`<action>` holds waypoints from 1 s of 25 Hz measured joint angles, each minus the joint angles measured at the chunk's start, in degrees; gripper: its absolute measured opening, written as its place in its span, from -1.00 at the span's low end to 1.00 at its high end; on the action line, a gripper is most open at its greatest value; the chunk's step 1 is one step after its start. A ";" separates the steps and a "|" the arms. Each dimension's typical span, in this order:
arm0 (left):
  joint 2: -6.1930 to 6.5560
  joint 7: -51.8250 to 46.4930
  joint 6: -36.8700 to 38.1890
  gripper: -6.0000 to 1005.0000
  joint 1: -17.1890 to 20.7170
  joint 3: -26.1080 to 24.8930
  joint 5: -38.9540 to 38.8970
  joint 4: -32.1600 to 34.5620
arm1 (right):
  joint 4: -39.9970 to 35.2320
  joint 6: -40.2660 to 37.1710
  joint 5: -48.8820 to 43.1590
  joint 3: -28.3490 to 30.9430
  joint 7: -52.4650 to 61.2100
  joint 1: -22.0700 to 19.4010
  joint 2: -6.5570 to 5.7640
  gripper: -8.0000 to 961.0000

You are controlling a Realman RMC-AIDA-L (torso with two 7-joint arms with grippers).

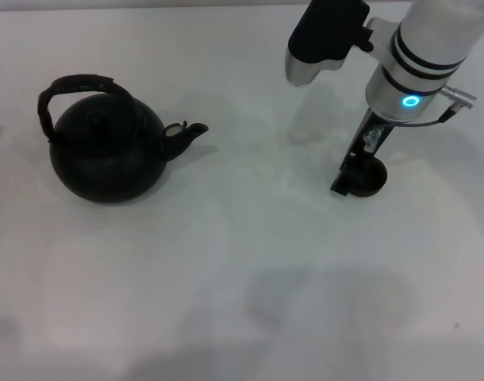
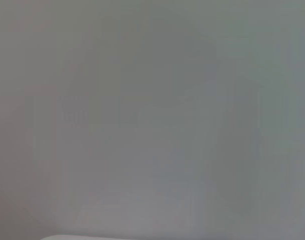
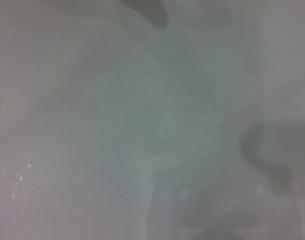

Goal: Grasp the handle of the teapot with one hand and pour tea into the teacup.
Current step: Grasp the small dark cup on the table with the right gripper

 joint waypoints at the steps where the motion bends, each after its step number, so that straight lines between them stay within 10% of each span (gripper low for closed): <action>1: -0.01 0.00 0.00 0.77 0.02 0.00 0.00 0.00 | 0.01 -0.08 -0.02 0.03 0.00 -0.07 0.00 0.71; 25: -0.03 0.00 0.09 0.77 -0.09 0.00 0.18 0.00 | -0.19 -2.99 -0.38 0.80 0.00 -0.90 -0.45 0.70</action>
